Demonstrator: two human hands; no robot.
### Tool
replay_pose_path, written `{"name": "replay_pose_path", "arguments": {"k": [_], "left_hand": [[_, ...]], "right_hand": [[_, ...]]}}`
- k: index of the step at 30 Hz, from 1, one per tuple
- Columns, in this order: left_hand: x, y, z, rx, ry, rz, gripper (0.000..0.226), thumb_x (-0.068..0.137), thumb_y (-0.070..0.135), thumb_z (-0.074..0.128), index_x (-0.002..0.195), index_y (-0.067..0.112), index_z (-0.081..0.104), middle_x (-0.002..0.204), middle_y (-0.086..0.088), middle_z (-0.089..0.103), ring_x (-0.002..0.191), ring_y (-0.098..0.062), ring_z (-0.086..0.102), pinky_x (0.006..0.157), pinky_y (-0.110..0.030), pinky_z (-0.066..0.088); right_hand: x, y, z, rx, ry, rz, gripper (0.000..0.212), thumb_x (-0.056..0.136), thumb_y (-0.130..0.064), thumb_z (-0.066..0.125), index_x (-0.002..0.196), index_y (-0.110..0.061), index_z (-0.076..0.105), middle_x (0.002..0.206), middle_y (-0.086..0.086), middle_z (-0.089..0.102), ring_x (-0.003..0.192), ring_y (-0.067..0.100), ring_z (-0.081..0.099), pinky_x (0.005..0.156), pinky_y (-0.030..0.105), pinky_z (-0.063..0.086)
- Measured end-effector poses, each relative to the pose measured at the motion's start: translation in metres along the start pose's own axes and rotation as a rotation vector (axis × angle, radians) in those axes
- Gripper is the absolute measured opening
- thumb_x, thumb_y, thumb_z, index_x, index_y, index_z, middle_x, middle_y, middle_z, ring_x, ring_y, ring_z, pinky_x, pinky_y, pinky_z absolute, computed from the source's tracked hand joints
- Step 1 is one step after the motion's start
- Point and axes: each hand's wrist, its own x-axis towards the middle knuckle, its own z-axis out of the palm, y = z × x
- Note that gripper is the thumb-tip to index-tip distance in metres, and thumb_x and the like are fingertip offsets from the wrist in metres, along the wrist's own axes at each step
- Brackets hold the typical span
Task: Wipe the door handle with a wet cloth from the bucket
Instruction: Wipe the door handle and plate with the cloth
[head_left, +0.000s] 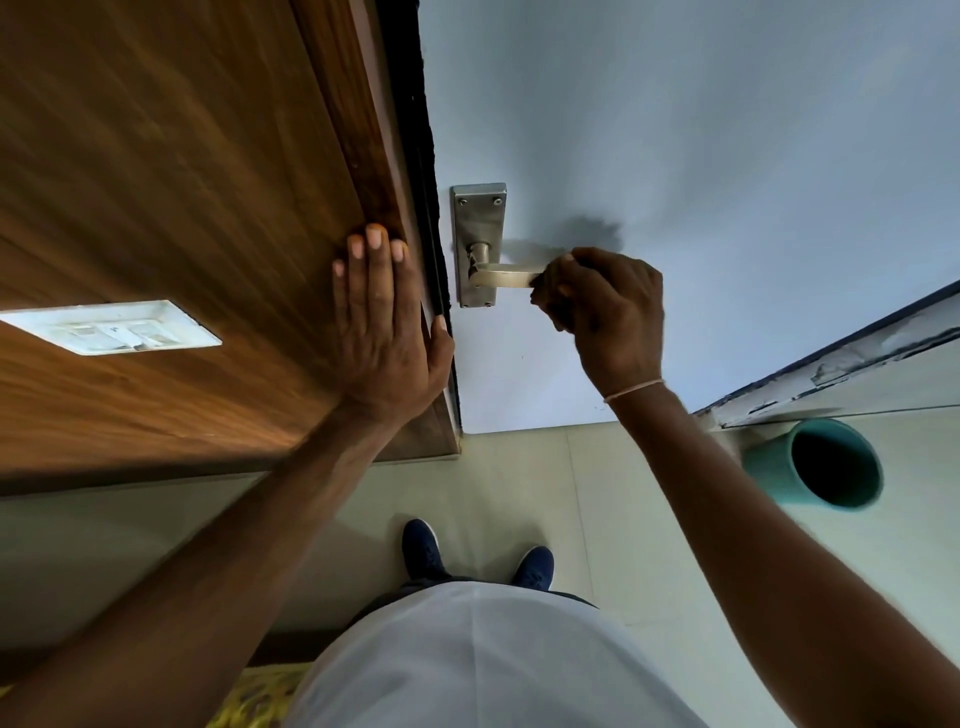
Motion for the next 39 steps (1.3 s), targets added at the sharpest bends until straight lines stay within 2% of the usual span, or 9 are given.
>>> {"name": "replay_pose_path", "arguments": {"k": [3,5,8,11,14,20,25,31,39], "left_hand": [[0.001,0.001,0.001,0.022,-0.004,-0.015,0.101,0.098,0.033,0.067,0.17,0.002,0.004,0.168,-0.026,0.023,0.168,-0.029,-0.003,0.137,-0.05,0.012],[0.0,0.002,0.001,0.035,-0.009,-0.018,0.097,0.098,0.033,0.068,0.168,-0.003,0.013,0.167,-0.03,0.027,0.166,-0.037,0.01,0.137,-0.051,0.012],[0.001,0.004,0.002,0.065,-0.005,-0.019,0.09,0.095,0.031,0.071,0.162,-0.009,0.026,0.161,-0.036,0.04,0.156,-0.048,0.029,0.135,-0.054,0.017],[0.001,0.006,0.002,0.055,0.0,-0.027,0.088,0.095,0.029,0.072,0.161,-0.01,0.028,0.161,-0.037,0.041,0.154,-0.049,0.03,0.135,-0.053,0.017],[0.001,0.005,0.001,0.04,0.0,-0.021,0.088,0.095,0.028,0.071,0.162,-0.009,0.026,0.164,-0.033,0.034,0.156,-0.048,0.028,0.136,-0.052,0.015],[0.001,0.004,-0.001,0.05,0.004,-0.02,0.09,0.094,0.027,0.074,0.162,-0.007,0.028,0.162,-0.035,0.04,0.156,-0.047,0.03,0.135,-0.054,0.02],[0.002,0.007,-0.001,0.069,-0.005,-0.048,0.087,0.095,0.028,0.073,0.16,-0.009,0.03,0.16,-0.037,0.042,0.155,-0.048,0.031,0.134,-0.054,0.021],[0.002,0.009,0.0,0.074,-0.001,-0.058,0.086,0.096,0.029,0.071,0.161,-0.009,0.028,0.161,-0.036,0.041,0.155,-0.048,0.03,0.135,-0.054,0.018],[0.005,0.013,0.001,0.083,0.012,-0.081,0.087,0.094,0.029,0.074,0.157,-0.014,0.031,0.158,-0.04,0.042,0.153,-0.051,0.032,0.131,-0.059,0.025]], "right_hand": [[0.012,-0.037,0.004,0.016,-0.026,-0.1,0.024,0.105,-0.022,0.063,0.113,-0.01,0.081,0.117,0.01,0.079,0.106,0.035,0.074,0.092,0.047,0.052],[0.021,-0.06,0.008,0.034,-0.057,-0.131,0.035,0.109,-0.031,0.055,0.114,-0.007,0.079,0.115,0.01,0.08,0.106,0.035,0.074,0.095,0.046,0.052],[0.024,-0.071,0.014,0.007,-0.048,-0.159,0.032,0.11,-0.031,0.057,0.114,-0.008,0.078,0.116,0.009,0.08,0.107,0.034,0.075,0.098,0.046,0.053],[0.014,-0.054,0.013,-0.04,-0.04,-0.287,0.035,0.111,-0.035,0.063,0.128,-0.008,0.077,0.134,0.013,0.075,0.124,0.035,0.071,0.103,0.048,0.054],[0.0,-0.031,0.01,-0.083,-0.005,-0.34,0.034,0.107,-0.024,0.072,0.138,-0.009,0.073,0.143,0.018,0.069,0.135,0.037,0.065,0.106,0.051,0.053],[0.017,-0.042,0.029,-0.071,0.096,-0.386,0.018,0.101,-0.009,0.076,0.118,-0.011,0.083,0.114,0.016,0.078,0.105,0.037,0.073,0.089,0.043,0.053],[0.019,-0.036,0.028,-0.044,0.076,-0.463,0.02,0.102,-0.011,0.076,0.121,-0.01,0.082,0.116,0.018,0.078,0.106,0.038,0.075,0.089,0.044,0.057],[0.012,0.01,0.001,0.013,0.054,-0.375,0.016,0.1,-0.012,0.079,0.115,-0.008,0.083,0.114,0.015,0.078,0.105,0.04,0.075,0.088,0.045,0.059],[0.028,-0.056,0.036,0.032,0.096,-0.448,0.011,0.104,-0.014,0.074,0.106,-0.012,0.084,0.108,0.013,0.08,0.101,0.037,0.076,0.084,0.044,0.061]]}}
